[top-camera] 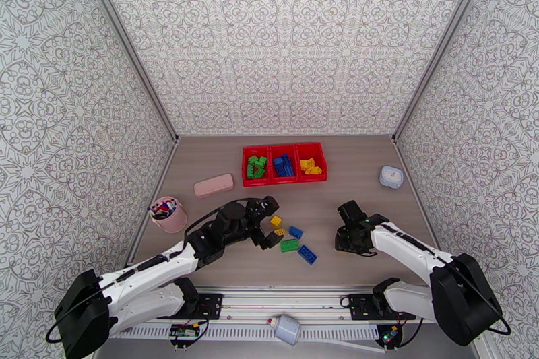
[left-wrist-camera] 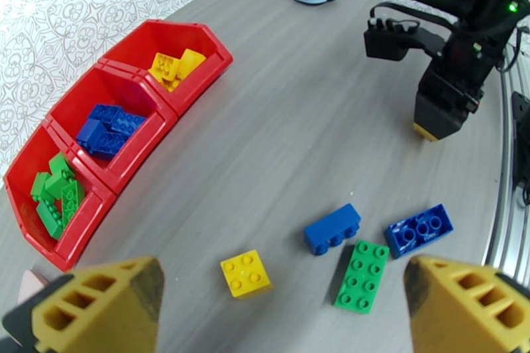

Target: Sort the legos into containers by color

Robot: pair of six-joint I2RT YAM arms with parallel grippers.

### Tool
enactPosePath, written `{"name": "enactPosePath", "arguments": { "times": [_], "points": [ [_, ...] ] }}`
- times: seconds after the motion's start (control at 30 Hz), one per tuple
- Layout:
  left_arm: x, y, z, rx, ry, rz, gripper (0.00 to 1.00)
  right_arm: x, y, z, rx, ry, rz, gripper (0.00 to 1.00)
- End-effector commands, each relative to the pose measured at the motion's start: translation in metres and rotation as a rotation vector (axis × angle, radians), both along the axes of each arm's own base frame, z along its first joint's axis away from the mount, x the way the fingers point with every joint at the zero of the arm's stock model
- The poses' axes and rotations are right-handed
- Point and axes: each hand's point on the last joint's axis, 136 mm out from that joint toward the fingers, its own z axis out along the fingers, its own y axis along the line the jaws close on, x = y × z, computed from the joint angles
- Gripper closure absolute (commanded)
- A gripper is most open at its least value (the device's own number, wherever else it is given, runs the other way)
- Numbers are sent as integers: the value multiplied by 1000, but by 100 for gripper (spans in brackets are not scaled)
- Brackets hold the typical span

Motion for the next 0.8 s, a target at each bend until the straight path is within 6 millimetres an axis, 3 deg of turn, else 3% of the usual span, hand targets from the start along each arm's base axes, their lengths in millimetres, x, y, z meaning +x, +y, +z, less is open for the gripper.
{"name": "enactPosePath", "arguments": {
  "times": [0.0,0.2,0.37,0.57,0.77],
  "points": [
    [-4,-1,-2,4,-8,-16,0,6,-1,6,-21,-13,-1,65],
    [-4,-1,-2,0,-10,-14,0,10,2,14,-10,-29,4,69],
    [-3,-1,0,-8,-13,-12,0,25,8,31,3,-84,24,69],
    [3,-1,8,-54,-22,27,0,62,21,59,12,-190,45,69],
    [12,-5,27,-153,-33,76,0,106,50,87,95,-335,50,69]
  ]
}}
